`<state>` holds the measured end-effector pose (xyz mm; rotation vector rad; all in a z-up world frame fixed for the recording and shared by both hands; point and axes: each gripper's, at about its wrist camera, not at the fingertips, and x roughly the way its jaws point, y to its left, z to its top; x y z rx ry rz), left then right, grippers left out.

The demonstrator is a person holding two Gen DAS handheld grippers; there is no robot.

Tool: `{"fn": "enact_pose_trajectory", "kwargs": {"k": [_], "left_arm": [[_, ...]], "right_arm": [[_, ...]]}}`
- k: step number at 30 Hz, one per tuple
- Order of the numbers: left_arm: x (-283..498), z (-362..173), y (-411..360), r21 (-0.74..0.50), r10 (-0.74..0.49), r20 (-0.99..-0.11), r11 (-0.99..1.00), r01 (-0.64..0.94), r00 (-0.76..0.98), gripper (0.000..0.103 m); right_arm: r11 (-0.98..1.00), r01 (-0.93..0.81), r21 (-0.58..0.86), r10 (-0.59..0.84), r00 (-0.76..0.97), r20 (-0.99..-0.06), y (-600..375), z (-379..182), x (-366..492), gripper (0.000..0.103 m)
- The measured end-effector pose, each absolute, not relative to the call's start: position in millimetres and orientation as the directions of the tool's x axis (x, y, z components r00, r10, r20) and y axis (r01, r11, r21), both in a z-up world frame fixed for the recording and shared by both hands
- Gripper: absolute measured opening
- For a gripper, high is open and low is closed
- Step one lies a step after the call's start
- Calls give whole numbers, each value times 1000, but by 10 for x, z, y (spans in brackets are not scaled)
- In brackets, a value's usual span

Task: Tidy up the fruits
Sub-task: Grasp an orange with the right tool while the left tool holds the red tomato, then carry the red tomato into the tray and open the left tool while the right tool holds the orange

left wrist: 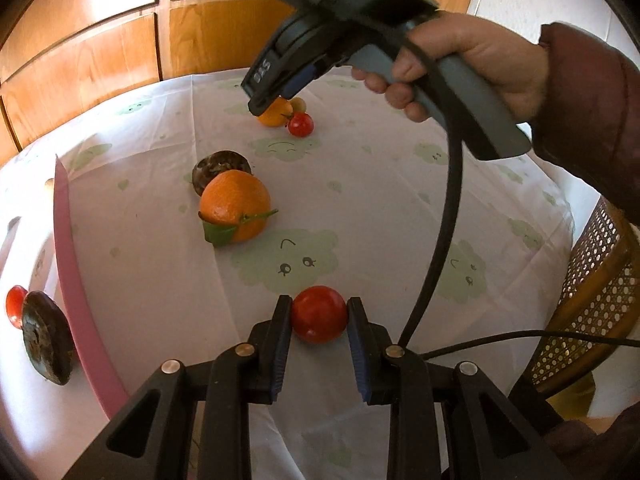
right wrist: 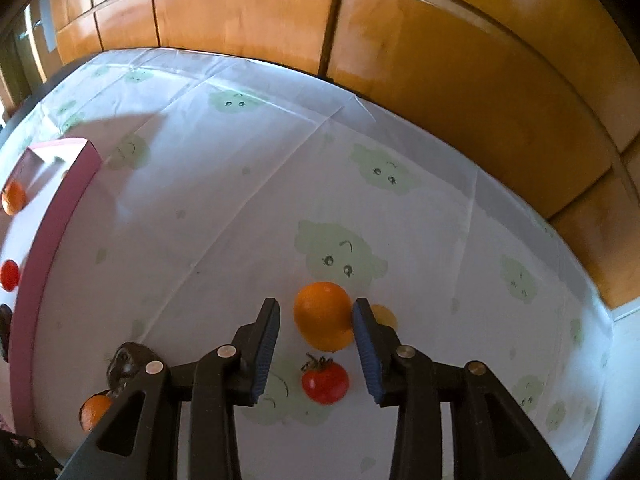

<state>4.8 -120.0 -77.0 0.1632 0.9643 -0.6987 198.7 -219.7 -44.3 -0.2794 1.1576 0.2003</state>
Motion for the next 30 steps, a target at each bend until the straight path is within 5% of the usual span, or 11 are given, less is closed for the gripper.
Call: {"fn": "enact_pose_trajectory", "kwargs": {"k": [15,22,30], "left_arm": [[55,-769,-1194,-182,-473,-799,780,599,373,27],[45,-754,-1201,-179,-471,-798,780,600,375,27],[52,-760,-1190,-182,-472,-798,781,597,375,27]], "right_arm": [[958,-279,-63,43,357,-933,-2234,-536,2055,35],[963,-254,87,189,413,-891,-2368,-102,1808,35],[940,-250,233,301,279,-912,-2549,-213,1243,35]]}}
